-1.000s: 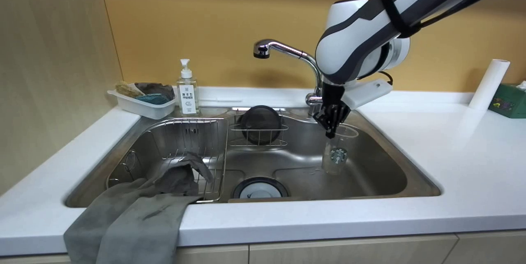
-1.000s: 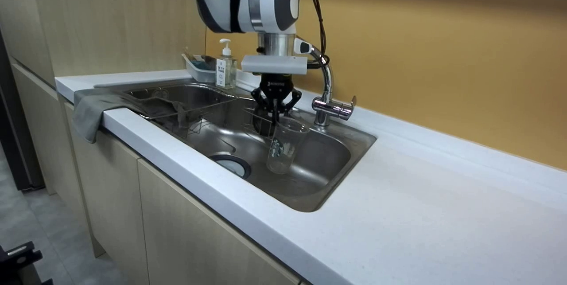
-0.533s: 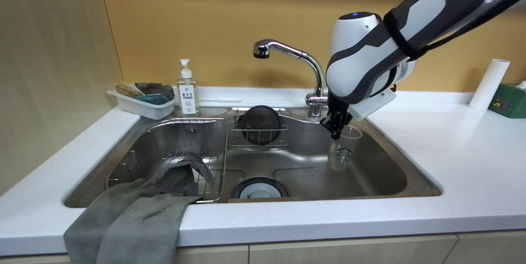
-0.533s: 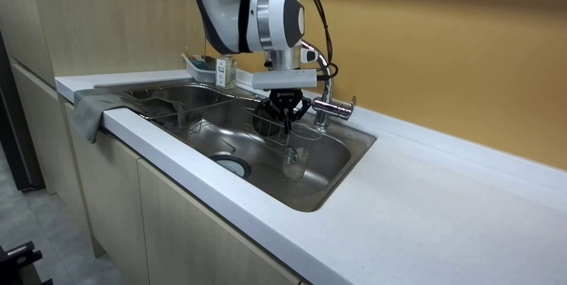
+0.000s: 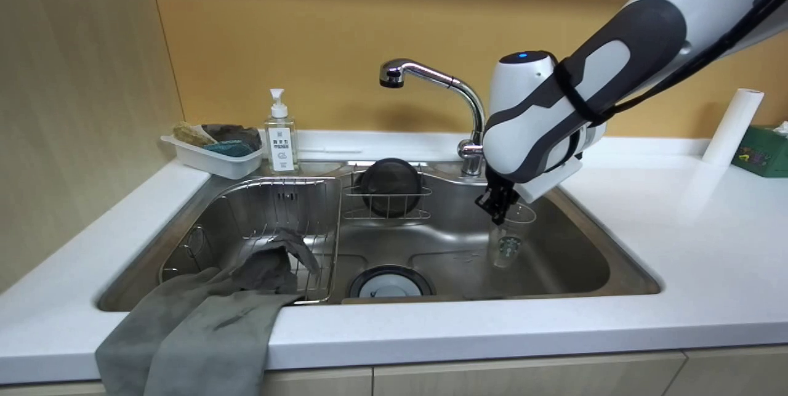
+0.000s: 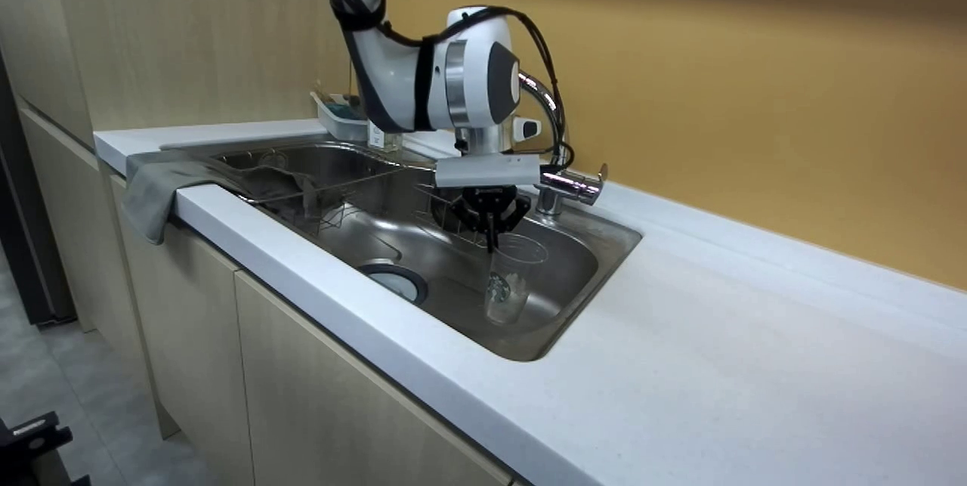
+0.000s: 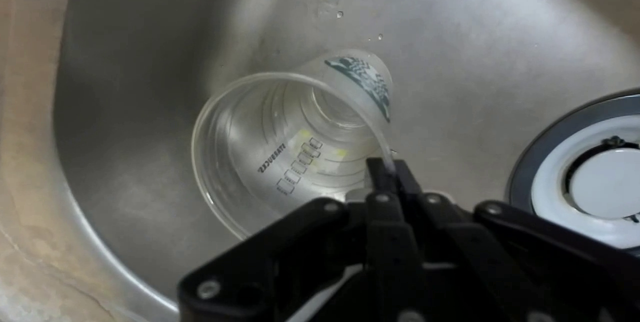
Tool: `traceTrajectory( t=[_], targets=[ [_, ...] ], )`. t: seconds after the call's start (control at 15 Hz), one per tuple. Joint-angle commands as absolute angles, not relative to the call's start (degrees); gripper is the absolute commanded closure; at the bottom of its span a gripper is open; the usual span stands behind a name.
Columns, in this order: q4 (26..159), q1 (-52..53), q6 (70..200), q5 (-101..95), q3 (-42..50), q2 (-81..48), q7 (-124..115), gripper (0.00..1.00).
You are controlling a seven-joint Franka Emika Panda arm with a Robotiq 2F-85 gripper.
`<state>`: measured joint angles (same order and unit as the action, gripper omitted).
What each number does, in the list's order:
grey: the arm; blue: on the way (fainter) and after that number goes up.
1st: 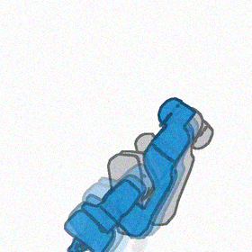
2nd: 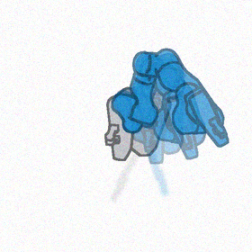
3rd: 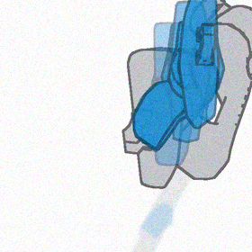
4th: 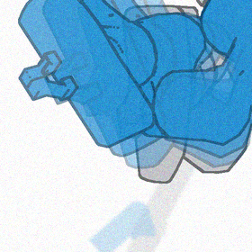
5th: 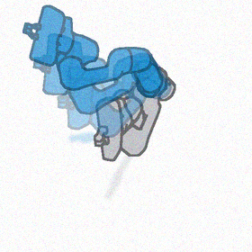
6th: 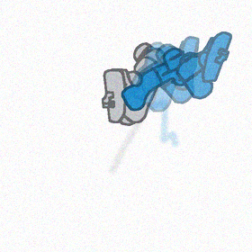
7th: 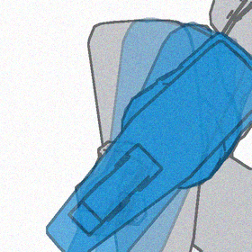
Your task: Put the cup in the sink
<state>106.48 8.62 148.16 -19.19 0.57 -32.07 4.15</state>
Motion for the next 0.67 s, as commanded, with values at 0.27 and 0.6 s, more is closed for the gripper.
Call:
traceTrajectory(
  t=[0.27,0.6],
  targets=[
    [99.4,11.6,147.9,-20.9,2.8,-39.0,2.2,0.99],
    [97.7,13.0,149.8,-21.2,4.0,-41.2,1.9,0.99]
  ],
)
